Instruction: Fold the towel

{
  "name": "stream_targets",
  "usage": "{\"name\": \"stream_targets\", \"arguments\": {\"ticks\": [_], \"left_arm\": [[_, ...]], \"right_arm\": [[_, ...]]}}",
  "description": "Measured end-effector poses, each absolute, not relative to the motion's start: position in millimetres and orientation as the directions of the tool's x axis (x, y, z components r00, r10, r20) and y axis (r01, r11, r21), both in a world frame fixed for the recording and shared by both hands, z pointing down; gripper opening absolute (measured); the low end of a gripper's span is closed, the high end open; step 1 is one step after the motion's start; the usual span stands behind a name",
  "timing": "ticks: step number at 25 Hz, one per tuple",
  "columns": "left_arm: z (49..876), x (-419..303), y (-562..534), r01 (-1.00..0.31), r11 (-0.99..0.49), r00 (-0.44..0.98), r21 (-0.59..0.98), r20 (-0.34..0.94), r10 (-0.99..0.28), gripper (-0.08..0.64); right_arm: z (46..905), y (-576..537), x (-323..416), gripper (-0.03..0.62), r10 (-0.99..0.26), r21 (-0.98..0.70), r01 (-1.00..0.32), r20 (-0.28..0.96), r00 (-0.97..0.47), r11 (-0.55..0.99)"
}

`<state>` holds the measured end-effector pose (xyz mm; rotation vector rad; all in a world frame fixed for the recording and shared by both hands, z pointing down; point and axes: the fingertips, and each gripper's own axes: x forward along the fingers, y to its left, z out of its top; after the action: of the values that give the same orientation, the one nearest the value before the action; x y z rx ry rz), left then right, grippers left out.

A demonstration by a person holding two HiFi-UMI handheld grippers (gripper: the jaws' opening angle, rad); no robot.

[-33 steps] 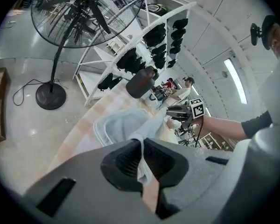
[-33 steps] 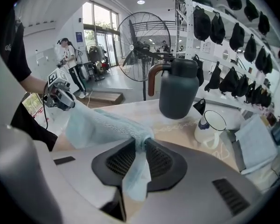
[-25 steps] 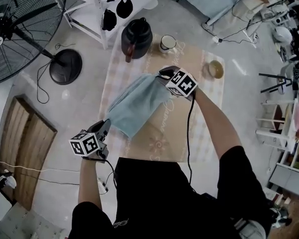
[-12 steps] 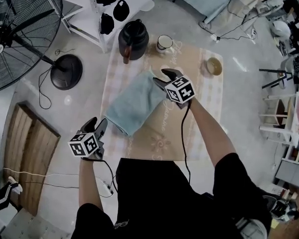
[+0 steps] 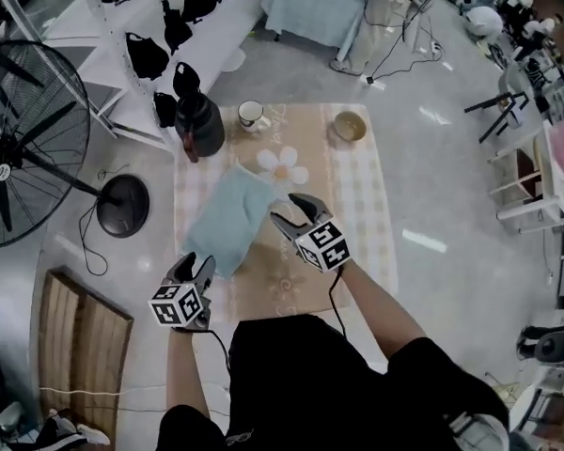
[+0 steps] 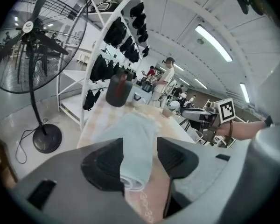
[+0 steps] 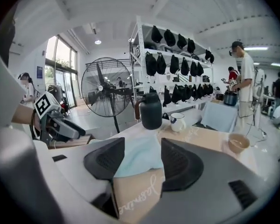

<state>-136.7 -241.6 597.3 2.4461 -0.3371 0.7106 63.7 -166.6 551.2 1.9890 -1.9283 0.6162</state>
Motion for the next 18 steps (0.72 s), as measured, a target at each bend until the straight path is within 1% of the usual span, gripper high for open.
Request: {"name": "stream_targets", "arguments": {"ticks": [4, 9, 13, 16, 18], "left_arm": [[584, -133, -201, -0.346, -0.804, 0.840, 0.484, 0.541, -0.036, 0.210], [572, -109, -142, -0.248, -0.867, 0.846, 0.431, 0.533, 0.023, 0.210], [561, -105, -120, -0.220, -0.875, 0.870, 0.432, 0.492, 0.023, 0.210], [550, -116, -118, -0.207, -0.888, 0.886, 0.412, 0.463, 0.008, 0.210], [546, -123, -121, -0.179, -0.903, 0.889, 0.391, 0.456, 0.022, 0.210]], "right_arm": [[541, -115, 39, 0.227, -0.885, -0.102, -0.989, 0.462, 0.048, -0.107], [522, -47, 35, 0.229, -0.907, -0.117, -0.975, 0.400, 0.129, -0.191], [526, -22, 23, 0.229, -0.897, -0.121, -0.965, 0.410, 0.166, -0.234], [529, -12, -4, 0.229, -0.883, -0.127, -0.953, 0.425, 0.200, -0.277], [529, -12, -20, 0.229, -0.874, -0.133, -0.940, 0.427, 0.232, -0.315]]}}
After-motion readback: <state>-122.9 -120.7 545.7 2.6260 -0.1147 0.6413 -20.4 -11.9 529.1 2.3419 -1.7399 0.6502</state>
